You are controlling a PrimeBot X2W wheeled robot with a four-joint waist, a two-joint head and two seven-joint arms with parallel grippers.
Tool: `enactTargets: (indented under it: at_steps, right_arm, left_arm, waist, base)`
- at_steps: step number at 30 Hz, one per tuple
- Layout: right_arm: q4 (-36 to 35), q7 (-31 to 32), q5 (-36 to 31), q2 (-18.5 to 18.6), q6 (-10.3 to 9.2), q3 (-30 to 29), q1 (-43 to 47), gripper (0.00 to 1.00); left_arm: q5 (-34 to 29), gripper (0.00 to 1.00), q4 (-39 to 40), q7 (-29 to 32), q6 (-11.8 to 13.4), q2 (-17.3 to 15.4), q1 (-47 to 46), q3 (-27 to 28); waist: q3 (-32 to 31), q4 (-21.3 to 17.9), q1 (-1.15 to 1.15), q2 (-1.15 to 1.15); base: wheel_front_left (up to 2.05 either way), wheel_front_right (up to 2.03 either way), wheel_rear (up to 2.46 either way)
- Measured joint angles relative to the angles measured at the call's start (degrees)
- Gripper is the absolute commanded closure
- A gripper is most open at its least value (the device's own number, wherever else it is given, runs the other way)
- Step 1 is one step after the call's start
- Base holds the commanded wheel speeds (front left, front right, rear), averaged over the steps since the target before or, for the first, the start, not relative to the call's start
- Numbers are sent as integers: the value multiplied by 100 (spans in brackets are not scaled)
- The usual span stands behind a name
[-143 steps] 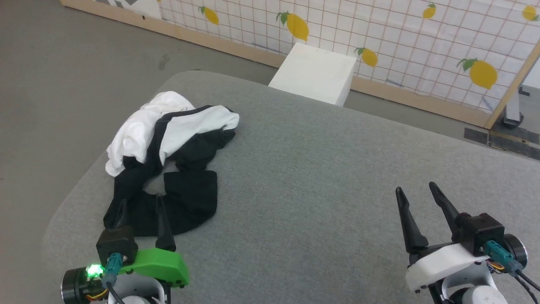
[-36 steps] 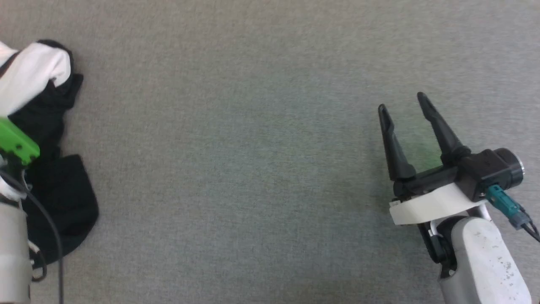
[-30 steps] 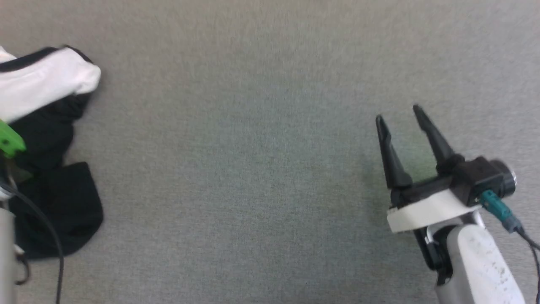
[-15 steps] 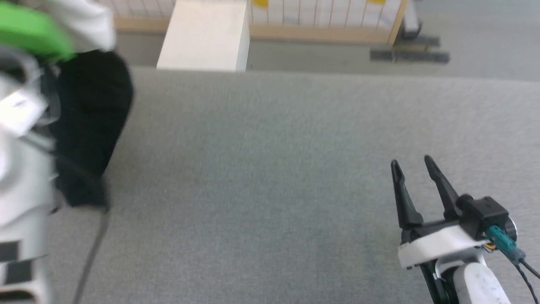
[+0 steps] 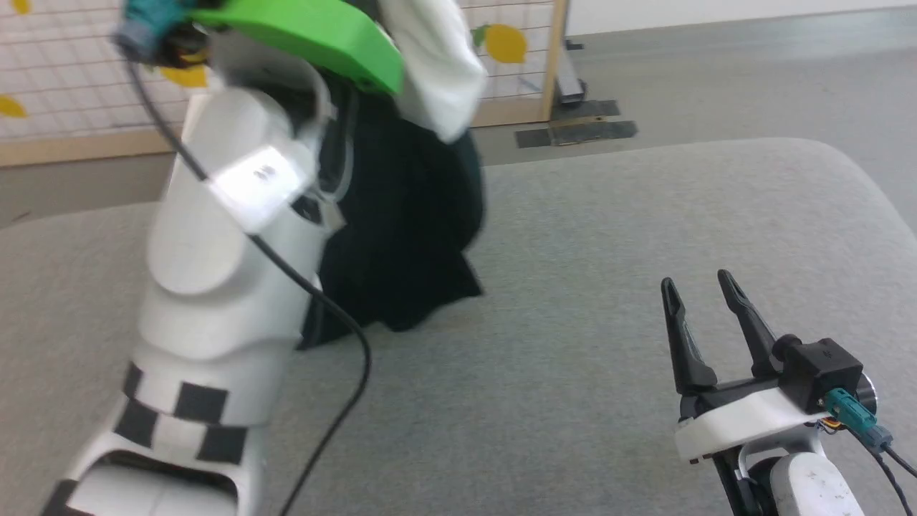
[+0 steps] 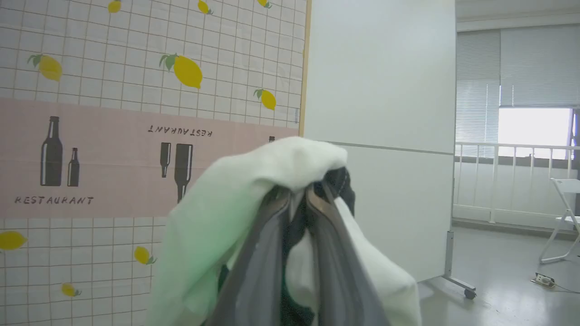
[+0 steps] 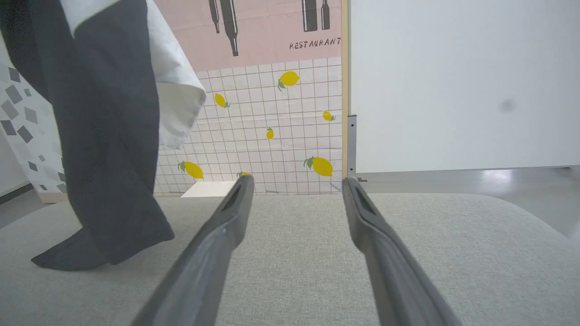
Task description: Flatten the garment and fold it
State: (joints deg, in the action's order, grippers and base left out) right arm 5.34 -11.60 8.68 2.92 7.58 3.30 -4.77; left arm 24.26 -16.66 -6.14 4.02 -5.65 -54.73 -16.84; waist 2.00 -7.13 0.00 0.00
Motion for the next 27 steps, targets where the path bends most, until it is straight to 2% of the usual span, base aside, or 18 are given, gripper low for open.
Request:
enactTargets:
  at_steps: [5, 10, 14, 17, 18, 19, 22, 24, 27]
  right_arm:
    - [-7, 7, 42, 1, 0, -10, 20, 0]
    - [-5, 8, 48, 1, 0, 36, 21, 0]
    - [-5, 8, 49, 2, 0, 42, 21, 0]
    - [10, 22, 55, 1, 0, 62, 21, 0]
    - [14, 23, 55, 2, 0, 64, 22, 0]
    - [19, 23, 55, 2, 0, 68, 25, 0]
    - [24, 24, 55, 0, 0, 91, 30, 0]
    - [20, 24, 55, 1, 0, 96, 40, 0]
    - [1, 31, 54, 0, 0, 70, 57, 0]
  left_arm:
    - [352, 100, -428, 260, -76, 202, 834, -467]
    - [534, 100, -1386, 1027, -75, 242, 1931, -1152]
    - [602, 100, -1983, 1619, -102, 254, 2453, -1570]
    - [694, 100, -2217, 1975, -231, 257, 2715, -1856]
    - [730, 63, -2226, 2028, -265, 259, 2778, -1919]
    - [798, 0, -2226, 2101, -327, 260, 2848, -1990]
    - [1065, 0, -2053, 2134, -407, 265, 3042, -2114]
    - [1129, 0, -1853, 1830, -387, 272, 3147, -2072]
    - [1207, 0, -1389, 1035, -282, 271, 3331, -1820]
  waist:
    - [7, -413, 0, 0]
    - [50, -716, 0, 0]
    - [104, -828, 0, 0]
    - [132, -821, 0, 0]
    - [129, -808, 0, 0]
    - [120, -785, 0, 0]
    - [79, -718, 0, 0]
    - [56, -670, 0, 0]
    - [9, -581, 0, 0]
  base:
    - [0, 0, 0]
    - [0, 0, 0]
    - [0, 0, 0]
    - [0, 0, 0]
    - [0, 0, 0]
    - [0, 0, 0]
    - [0, 0, 0]
    - [0, 0, 0]
    - [0, 0, 0]
